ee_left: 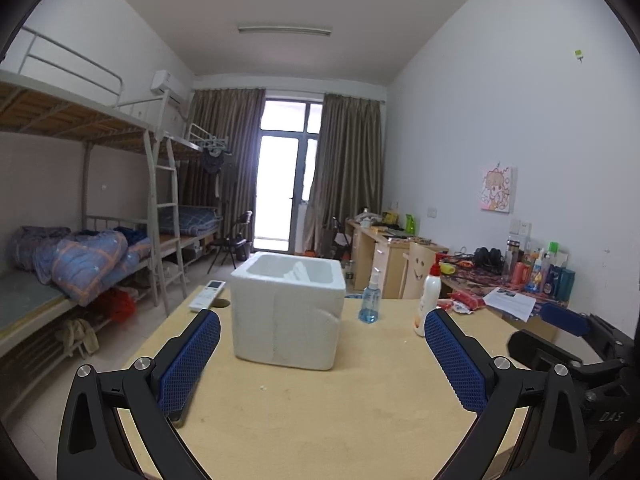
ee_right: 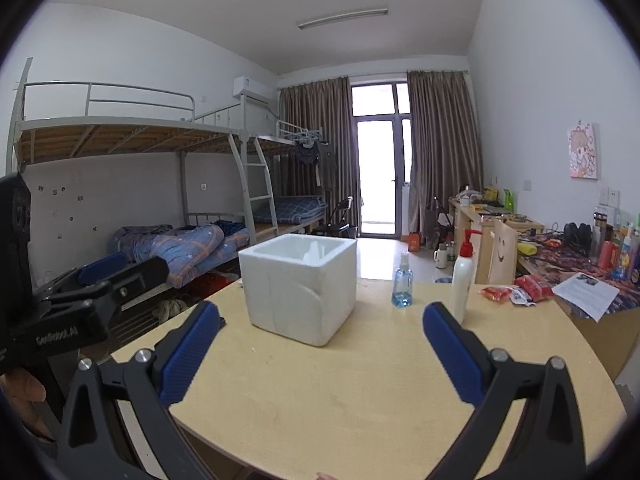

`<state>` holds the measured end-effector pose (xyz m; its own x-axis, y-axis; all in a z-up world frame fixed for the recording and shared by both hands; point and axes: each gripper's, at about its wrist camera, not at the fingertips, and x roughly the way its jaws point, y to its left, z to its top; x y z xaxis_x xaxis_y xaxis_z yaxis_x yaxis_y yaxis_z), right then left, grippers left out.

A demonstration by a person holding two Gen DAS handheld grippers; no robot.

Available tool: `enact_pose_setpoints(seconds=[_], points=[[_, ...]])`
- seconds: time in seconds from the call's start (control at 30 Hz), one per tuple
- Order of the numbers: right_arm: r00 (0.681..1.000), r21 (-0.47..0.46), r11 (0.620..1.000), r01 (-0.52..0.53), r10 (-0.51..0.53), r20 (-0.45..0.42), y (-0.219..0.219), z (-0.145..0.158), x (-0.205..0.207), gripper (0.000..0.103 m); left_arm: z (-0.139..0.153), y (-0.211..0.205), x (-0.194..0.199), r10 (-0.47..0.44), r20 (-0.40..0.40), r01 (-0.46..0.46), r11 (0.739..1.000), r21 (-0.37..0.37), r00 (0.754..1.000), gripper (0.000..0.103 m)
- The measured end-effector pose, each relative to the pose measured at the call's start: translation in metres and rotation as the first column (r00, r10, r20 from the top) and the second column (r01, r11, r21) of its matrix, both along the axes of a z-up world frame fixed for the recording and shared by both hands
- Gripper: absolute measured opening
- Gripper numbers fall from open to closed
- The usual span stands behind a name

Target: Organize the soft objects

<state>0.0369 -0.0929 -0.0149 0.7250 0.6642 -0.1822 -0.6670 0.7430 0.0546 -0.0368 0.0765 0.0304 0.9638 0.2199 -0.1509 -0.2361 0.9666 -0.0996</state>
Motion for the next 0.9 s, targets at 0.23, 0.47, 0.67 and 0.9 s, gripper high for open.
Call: enact_pose_setpoints(seconds=[0.23,0.47,0.67,0.9], points=[[1.0,0.012,1.0,0.005,-0.005,0.0,-0.008,-0.018,-0.011,0.103,-0.021,-0.01,0.002,-0.043,-0.029,0.043,0.999,0.009,0.999,0.102],[0.999,0.008,1.0,0.012,-0.012,0.044,-0.008,-0.028,-0.021,0.103,-0.037,-0.007,0.003,0.005,-0.04,-0.005,1.0,0.004,0.999,0.102],[0.999,0.027,0.999,0.028,-0.029,0.026,-0.011,-0.035,-0.017,0.103,-0.041,-0.009,0.005,0.032,-0.05,-0.031,0.999,0.029,0.998,0.102],[1.0,0.026,0.999,0.029,-0.029,0.003,-0.012,-0.038,-0.012,0.103,-0.042,-0.019,0.004,0.033,-0.048,-0.03,0.998,0.055,0.998,0.102]])
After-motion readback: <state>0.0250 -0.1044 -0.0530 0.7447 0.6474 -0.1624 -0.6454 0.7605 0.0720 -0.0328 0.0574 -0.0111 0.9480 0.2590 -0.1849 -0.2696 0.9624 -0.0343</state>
